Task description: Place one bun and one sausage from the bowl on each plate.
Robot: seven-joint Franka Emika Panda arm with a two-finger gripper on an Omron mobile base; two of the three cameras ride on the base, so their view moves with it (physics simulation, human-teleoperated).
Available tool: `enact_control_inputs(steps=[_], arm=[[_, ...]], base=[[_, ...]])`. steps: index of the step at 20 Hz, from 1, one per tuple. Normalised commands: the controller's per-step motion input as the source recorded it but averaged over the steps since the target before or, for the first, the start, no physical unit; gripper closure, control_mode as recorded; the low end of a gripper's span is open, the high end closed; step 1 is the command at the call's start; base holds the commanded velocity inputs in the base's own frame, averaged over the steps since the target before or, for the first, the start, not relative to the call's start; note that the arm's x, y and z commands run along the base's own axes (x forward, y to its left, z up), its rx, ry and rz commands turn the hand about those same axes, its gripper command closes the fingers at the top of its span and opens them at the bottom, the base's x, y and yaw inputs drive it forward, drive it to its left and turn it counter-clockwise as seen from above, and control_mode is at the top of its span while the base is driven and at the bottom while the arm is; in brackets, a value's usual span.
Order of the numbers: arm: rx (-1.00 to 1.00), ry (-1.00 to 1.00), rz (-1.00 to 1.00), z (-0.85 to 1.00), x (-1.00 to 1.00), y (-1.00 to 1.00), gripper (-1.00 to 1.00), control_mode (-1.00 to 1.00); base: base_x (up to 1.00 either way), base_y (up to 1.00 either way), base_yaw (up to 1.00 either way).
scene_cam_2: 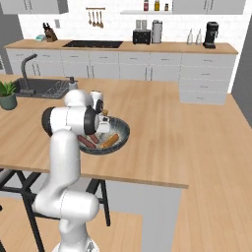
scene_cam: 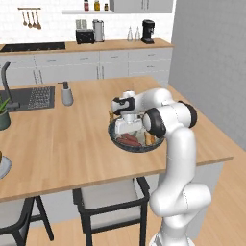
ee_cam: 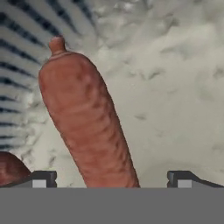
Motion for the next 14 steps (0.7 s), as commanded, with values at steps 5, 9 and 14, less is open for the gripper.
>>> enact_control_inputs(steps=[5, 9, 14], arm=[[0.0, -0.03, 0.08, -0.22, 0.0, 0.0, -1.0, -1.0], [0.0, 0.0, 0.0, 0.0, 0.0, 0.0, -1.0, -1.0], [0.0, 0.0, 0.0, 0.0, 0.0, 0.0, 1.0, -1.0]], base=[[0.0, 0.0, 0.0], [0.0, 0.0, 0.0], [0.0, 0.0, 0.0]])
